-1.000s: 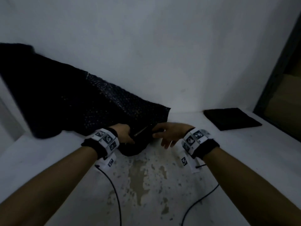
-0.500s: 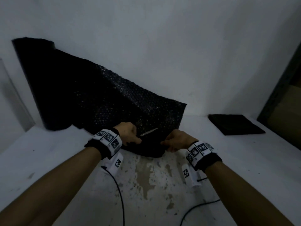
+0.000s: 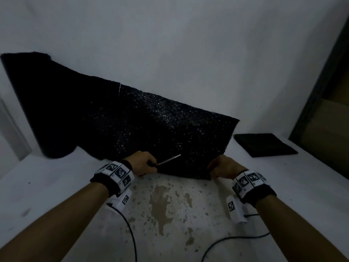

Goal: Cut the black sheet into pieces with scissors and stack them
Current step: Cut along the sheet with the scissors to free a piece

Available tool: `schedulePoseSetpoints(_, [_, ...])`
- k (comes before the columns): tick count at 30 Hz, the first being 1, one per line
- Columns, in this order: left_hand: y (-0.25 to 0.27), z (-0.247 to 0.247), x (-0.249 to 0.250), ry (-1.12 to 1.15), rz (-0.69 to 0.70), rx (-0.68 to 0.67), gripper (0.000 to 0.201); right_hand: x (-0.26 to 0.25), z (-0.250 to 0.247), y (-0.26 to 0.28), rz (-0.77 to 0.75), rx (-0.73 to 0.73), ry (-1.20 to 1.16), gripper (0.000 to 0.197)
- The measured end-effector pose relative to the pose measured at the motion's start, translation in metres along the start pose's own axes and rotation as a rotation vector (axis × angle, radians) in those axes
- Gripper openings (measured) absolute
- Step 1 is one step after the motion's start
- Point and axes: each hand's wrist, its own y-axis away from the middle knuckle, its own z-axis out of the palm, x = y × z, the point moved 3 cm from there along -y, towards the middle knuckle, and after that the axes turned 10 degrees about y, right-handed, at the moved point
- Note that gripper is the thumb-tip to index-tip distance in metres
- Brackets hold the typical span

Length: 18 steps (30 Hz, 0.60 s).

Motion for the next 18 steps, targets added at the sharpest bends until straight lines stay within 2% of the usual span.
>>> schedulePoseSetpoints(3, [0.006, 0.005, 0.012, 0.044, 0.043, -0.089, 0.012, 0.017, -0.006, 0.001, 0.054, -0.043, 0.013, 0.042])
schedulePoseSetpoints(6, [0.011, 0.011, 0.023, 0.143, 0.069, -0.181, 0.021, 0.024, -0.013, 0.003, 0.101, -0.087, 0.077, 0.069])
schedulePoseSetpoints(8, [0.011, 0.014, 0.029, 0.105, 0.112, -0.199, 0.025, 0.016, -0.023, 0.007, 0.084, -0.061, 0.158, 0.064])
schedulePoseSetpoints(10, [0.009, 0.017, 0.032, 0.091, 0.139, -0.195, 0.023, 0.003, -0.036, 0.009, 0.012, 0.108, 0.169, 0.046])
schedulePoseSetpoints(12, [0.006, 0.019, 0.032, 0.105, 0.143, -0.198, 0.023, -0.009, -0.045, 0.005, -0.092, 0.375, 0.030, 0.031])
schedulePoseSetpoints(14, [0.004, 0.021, 0.029, 0.116, 0.141, -0.197, 0.024, -0.018, -0.048, 0.002, -0.193, 0.604, -0.034, 0.034])
schedulePoseSetpoints(16, [0.003, 0.022, 0.026, 0.140, 0.144, -0.199, 0.022, -0.026, -0.045, -0.003, -0.244, 0.688, -0.013, 0.046])
schedulePoseSetpoints(18, [0.003, 0.023, 0.024, 0.167, 0.146, -0.202, 0.020, -0.032, -0.037, -0.014, -0.244, 0.619, 0.029, 0.061])
